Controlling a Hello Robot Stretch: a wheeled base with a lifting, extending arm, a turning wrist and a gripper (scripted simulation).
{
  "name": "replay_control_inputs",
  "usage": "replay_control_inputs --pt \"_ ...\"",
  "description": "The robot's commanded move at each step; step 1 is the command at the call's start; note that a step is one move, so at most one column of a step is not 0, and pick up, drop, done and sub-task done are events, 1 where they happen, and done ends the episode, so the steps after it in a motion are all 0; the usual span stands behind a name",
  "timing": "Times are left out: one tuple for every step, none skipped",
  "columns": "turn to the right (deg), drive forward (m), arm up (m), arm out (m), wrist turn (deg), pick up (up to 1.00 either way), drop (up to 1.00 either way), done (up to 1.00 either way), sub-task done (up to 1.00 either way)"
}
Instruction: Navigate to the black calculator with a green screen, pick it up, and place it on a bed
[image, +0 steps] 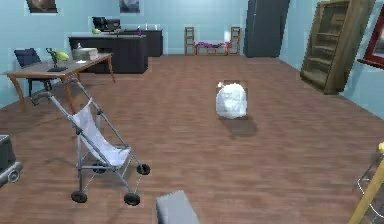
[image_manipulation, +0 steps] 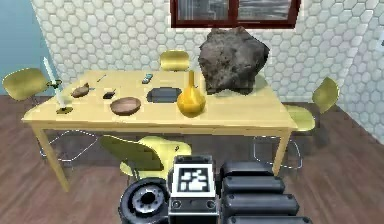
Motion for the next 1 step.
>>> replay_control_inputs --pt "0.0 0.95 0.00 0.00 0.0 0.00 0.00 0.00 0.00"
